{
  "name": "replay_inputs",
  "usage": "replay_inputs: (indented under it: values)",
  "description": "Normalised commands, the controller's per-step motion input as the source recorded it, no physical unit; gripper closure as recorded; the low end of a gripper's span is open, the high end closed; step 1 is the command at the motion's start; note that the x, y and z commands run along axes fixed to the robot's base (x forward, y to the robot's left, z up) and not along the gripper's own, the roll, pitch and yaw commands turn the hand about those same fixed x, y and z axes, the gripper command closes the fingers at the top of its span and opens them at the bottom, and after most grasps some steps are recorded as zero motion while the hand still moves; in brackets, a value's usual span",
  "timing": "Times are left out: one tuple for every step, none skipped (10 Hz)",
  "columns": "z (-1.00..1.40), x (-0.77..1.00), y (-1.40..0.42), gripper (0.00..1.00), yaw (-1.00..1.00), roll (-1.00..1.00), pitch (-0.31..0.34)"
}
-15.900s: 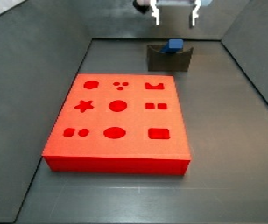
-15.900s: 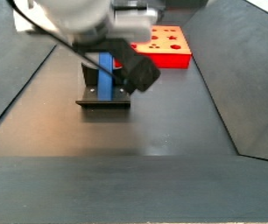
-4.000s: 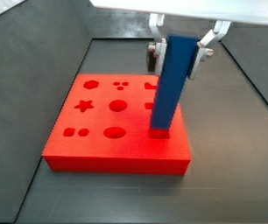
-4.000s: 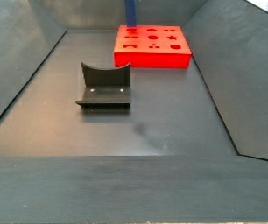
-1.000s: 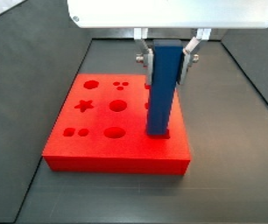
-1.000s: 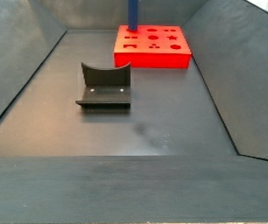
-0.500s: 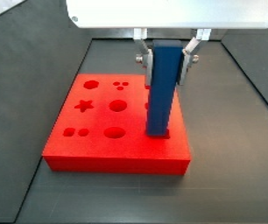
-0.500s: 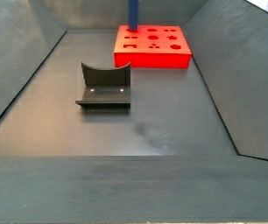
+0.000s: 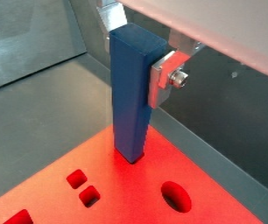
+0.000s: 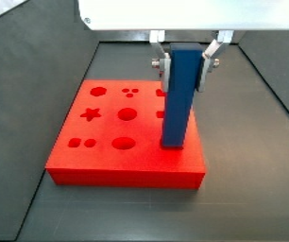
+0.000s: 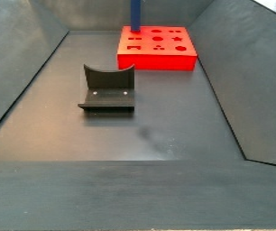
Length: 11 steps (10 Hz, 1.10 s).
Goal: Pick up the rectangle object. Move up. Place the rectangle object on the fixture. Regrasp the rectangle object. Move to above the board. Insert the rectangle object.
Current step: Insert the rectangle object.
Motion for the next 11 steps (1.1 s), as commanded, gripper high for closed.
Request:
replay_inputs:
  values:
    - [-0.04,0.11,-0.01,1.0,0.0,0.04,0.0]
    - [-0.03,0.05,-0.02,1.0,0.0,0.05,0.0]
    - [-0.05,0.04,-0.05,1.0,0.0,0.07,0.0]
    - [-0.05,0.06,-0.05,1.0,0.0,0.07,0.0]
    - [-0.05,0.0,-0.03,1.0,0.0,0.08,0.0]
    - [-0.06,0.0,-0.06,1.0,0.0,0.1,0.0]
    - [-0.09,0.0,-0.08,1.0,0.0,0.11,0.0]
    - [-0.12,0.0,-0.09,1.0,0.0,0.12,0.0]
    - [-0.17,0.0,-0.08,1.0,0.0,0.14,0.0]
    - [-0.25,0.0,-0.04,1.0,0.0,0.14,0.0]
    - [-0.31,0.0,0.0,1.0,0.02,0.16,-0.001]
